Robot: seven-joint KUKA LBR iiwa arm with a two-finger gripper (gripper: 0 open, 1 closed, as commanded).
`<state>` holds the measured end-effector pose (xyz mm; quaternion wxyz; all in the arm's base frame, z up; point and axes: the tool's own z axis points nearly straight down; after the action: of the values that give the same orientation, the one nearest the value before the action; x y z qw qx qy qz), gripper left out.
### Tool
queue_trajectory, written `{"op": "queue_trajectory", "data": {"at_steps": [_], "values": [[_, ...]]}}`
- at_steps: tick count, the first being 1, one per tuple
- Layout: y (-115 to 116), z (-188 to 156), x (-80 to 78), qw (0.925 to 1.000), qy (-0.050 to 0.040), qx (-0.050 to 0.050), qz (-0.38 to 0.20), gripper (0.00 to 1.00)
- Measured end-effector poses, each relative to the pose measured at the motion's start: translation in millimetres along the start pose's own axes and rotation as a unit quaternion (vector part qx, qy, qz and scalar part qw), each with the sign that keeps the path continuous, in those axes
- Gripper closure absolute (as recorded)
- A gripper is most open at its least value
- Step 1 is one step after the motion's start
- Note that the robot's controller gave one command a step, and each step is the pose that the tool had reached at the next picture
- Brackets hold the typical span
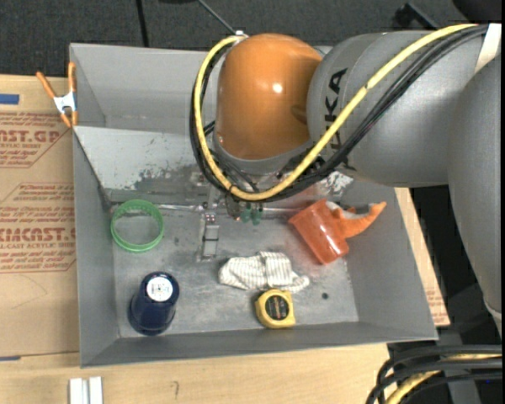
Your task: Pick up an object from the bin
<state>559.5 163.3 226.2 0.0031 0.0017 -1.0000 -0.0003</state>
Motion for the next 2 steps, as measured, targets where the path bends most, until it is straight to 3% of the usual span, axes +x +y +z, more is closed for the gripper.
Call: {"op": "queue_trajectory", "data": {"at_steps": [1,2], "values": [[-1,-5,-1.5,1.0,-0.0039,-0.001,0.001,0.0],[30,63,-4.1,1.0,-0.0064,-0.001,-0.006,0.0]]}}
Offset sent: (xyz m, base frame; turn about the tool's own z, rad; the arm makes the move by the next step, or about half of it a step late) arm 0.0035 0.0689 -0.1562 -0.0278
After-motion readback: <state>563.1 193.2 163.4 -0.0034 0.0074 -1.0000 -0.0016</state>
